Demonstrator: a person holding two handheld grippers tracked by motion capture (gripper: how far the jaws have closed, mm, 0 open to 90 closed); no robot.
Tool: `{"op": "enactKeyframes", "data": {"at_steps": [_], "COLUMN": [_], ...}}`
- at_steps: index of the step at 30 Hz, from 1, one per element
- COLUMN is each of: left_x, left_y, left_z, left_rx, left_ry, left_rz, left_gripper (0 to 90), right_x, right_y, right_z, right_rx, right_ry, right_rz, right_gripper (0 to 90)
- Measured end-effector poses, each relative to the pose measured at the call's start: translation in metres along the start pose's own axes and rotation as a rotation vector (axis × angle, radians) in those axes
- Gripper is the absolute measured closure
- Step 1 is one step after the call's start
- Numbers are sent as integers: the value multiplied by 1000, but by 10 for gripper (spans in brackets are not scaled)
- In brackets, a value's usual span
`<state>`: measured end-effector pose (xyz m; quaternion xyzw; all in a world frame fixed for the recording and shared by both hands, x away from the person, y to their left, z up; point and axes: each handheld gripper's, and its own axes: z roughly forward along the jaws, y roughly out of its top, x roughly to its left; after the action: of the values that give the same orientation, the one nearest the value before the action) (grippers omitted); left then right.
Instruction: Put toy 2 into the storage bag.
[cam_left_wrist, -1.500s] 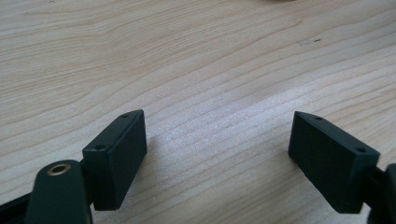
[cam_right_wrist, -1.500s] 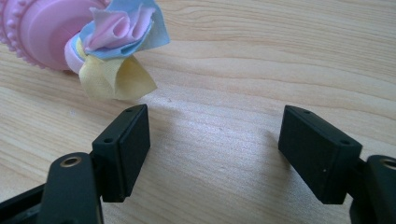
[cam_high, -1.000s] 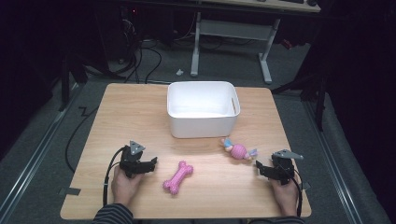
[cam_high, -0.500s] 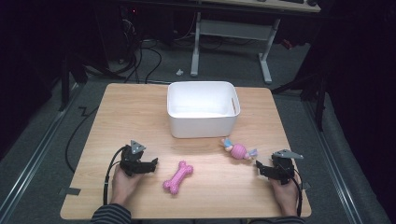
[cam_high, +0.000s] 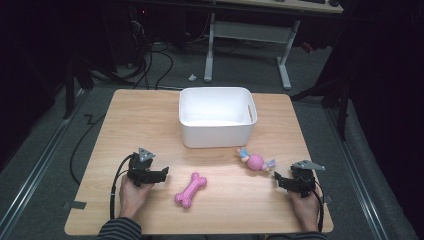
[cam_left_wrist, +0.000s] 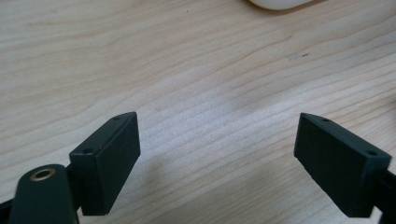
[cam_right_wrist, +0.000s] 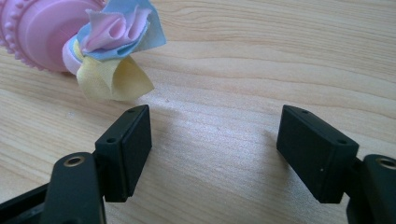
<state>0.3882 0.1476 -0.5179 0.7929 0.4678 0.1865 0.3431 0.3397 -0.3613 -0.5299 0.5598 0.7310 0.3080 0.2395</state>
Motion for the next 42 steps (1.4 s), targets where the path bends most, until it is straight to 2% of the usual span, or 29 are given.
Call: {"op": "enactKeyframes", "data": {"at_steps": [1, 7, 12, 18, 23, 28, 29, 34, 42], "left_x": [-1, -3, -7, -16, -31, -42, -46, -58, -76], "left_y": [2, 4, 7, 12, 17, 18, 18, 19, 22], "left_z": [-5, -13, -22, -33, -43, -45, -45, -42, -38], "left_rx": [-16, -10, -24, -28, -23, -16, -14, 4, 39], "left_ry": [4, -20, -30, -61, -65, -94, -109, -132, -162], "left_rz": [9, 0, 20, 33, 66, 88, 97, 121, 157], "left_gripper": [153, 187, 227, 227, 224, 232, 263, 302, 302], "right_x": [0, 0, 0, 0, 0, 0, 0, 0, 0], "right_y": [0, 0, 0, 0, 0, 0, 0, 0, 0], "right_z": [0, 0, 0, 0, 0, 0, 0, 0, 0], "right_rx": [0, 1, 1, 0, 0, 1, 0, -1, 0], "right_ry": [-1, -1, -2, -1, -2, -2, -2, -1, -3], "right_rz": [0, 0, -1, -2, -2, -1, -3, -4, -4], "right_gripper": [267, 267, 267, 267, 267, 269, 269, 269, 269]}}
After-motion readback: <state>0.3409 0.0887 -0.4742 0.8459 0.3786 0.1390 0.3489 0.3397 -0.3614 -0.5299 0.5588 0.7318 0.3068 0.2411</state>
